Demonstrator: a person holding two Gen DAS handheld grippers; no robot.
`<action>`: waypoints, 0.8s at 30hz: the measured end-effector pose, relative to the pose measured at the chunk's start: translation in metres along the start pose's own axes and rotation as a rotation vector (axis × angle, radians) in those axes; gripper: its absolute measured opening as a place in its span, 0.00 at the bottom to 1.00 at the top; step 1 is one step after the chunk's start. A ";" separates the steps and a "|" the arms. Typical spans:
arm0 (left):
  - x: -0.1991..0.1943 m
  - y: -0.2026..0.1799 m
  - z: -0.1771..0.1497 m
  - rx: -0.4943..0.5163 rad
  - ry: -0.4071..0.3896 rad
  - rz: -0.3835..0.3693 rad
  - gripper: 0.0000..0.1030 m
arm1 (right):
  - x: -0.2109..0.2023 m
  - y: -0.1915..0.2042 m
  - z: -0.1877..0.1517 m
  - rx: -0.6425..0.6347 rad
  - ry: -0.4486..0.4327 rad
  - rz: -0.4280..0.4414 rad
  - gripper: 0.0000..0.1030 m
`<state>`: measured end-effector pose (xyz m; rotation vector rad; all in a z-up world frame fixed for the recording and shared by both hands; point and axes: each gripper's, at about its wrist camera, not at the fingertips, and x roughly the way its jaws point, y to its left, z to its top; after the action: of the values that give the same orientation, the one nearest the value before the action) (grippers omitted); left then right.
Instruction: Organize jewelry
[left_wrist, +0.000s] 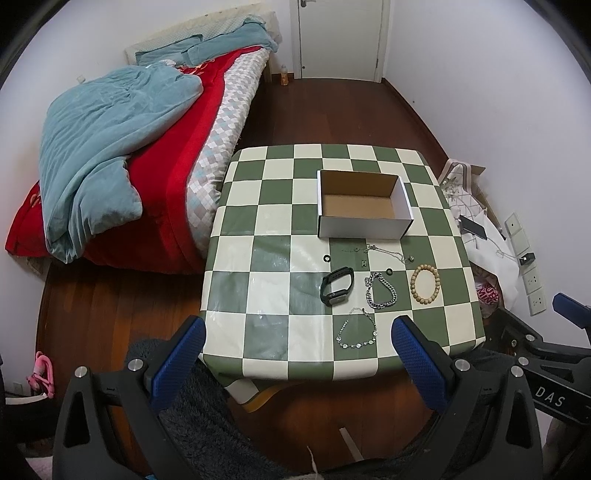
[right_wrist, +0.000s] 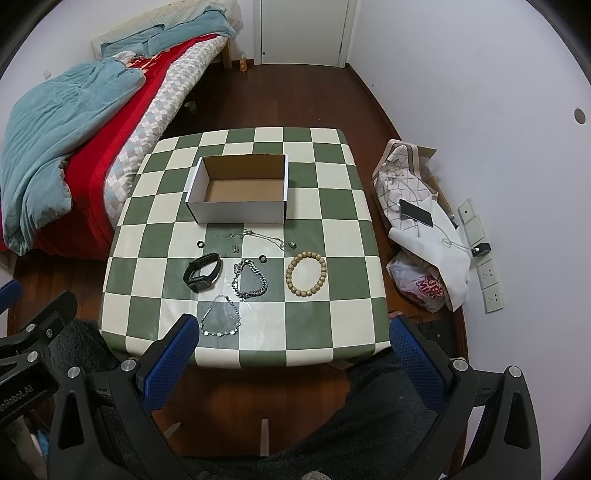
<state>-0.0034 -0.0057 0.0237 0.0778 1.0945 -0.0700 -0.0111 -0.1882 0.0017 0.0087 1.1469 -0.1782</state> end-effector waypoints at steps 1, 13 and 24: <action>0.000 0.000 0.000 0.000 0.000 0.000 1.00 | 0.000 0.000 0.000 -0.002 0.002 0.000 1.00; -0.002 0.003 0.001 -0.008 0.000 -0.004 1.00 | -0.002 -0.001 0.001 -0.003 -0.003 0.004 1.00; 0.029 0.006 -0.003 -0.005 -0.010 0.079 1.00 | 0.006 -0.004 0.001 0.022 0.002 0.013 1.00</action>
<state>0.0074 0.0002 -0.0034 0.1156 1.0804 0.0036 -0.0088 -0.1934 -0.0027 0.0361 1.1462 -0.1798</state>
